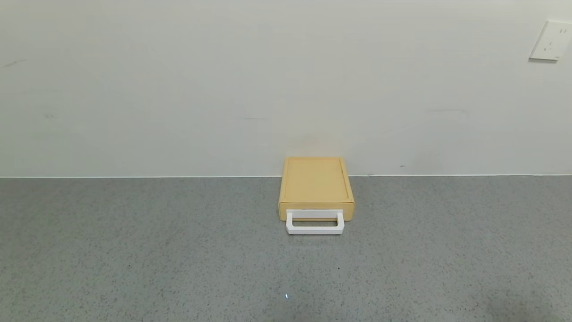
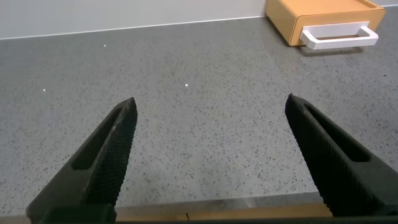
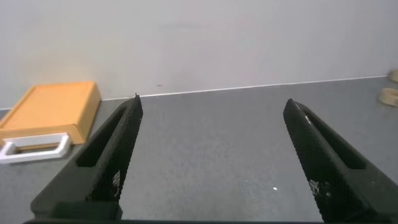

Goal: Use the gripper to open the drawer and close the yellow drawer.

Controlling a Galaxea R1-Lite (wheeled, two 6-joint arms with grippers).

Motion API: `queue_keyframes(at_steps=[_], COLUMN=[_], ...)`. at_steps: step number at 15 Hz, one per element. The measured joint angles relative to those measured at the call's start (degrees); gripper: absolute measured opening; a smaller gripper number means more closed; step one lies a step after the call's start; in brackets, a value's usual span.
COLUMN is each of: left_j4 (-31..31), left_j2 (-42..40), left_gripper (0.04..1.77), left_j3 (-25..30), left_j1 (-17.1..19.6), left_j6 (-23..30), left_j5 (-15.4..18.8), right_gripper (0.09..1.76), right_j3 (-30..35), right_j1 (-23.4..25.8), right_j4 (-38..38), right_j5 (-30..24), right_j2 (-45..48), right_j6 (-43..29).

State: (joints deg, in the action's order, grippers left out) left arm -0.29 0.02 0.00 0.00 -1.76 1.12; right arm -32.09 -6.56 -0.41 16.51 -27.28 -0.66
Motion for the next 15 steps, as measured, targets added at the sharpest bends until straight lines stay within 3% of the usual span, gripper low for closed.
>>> queue_keyframes(at_steps=[3, 9, 12, 15], left_j4=[0.0, 0.0, 0.0, 0.0], left_j2=[0.0, 0.0, 0.0, 0.0], left_gripper=[1.72, 1.72, 1.72, 1.72], left_j3=[0.0, 0.0, 0.0, 0.0], left_j1=[0.0, 0.0, 0.0, 0.0], left_j6=[0.0, 0.0, 0.0, 0.0], left_j5=[0.0, 0.1, 0.0, 0.1], right_gripper=[1.68, 1.69, 1.70, 1.70], right_j3=[2.4, 11.1, 18.8, 27.6], right_j1=[2.2, 5.8, 6.1, 6.1], right_j4=[7.0, 8.2, 6.8, -0.6], right_j5=[-0.6, -10.7, -11.8, -14.1], right_j2=[7.9, 20.2, 25.2, 26.8], right_j6=[2.4, 2.6, 2.6, 2.9])
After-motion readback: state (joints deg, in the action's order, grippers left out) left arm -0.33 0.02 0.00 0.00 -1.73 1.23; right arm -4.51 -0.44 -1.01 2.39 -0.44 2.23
